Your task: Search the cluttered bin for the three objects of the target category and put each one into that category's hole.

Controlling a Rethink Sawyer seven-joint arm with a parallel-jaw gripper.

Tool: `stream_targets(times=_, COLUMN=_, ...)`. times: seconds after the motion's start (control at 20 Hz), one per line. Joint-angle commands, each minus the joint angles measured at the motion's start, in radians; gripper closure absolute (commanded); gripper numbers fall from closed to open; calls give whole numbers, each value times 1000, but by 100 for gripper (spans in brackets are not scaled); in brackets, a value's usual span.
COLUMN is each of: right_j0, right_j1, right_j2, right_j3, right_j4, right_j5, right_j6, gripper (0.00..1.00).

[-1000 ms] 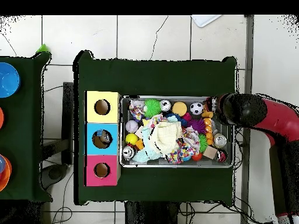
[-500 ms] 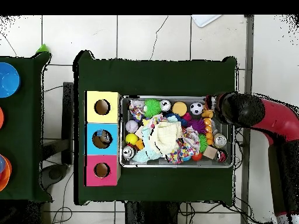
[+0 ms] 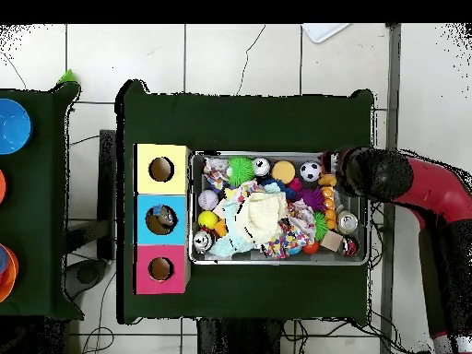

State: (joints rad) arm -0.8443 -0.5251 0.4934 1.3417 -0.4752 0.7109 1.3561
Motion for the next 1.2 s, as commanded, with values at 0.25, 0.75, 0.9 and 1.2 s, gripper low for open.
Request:
stream_targets(times=0.25, right_j0=-28, right_j1=90, right_j2=64, right_j3=63, right_j4=-20, right_j5=26, right_j6=-155, gripper=0)
stream_targets(times=0.75, right_j0=-83, right_j1=108, right_j2=110, right_j3=8, right_j4=-18, right_j5=143, right_j6=-281, gripper=0)
stream_targets(times=0.9, right_j0=-89, right_j1=116, right_j2=119, right_j3=-16, right_j4=-25, right_j5=166, right_j6=-302, gripper=0)
stream_targets(times=1.2, right_j0=-96, right_j1=131, right_j2=125, right_j3=-24, right_j4=-46, right_j5=157, right_j6=-299, gripper=0)
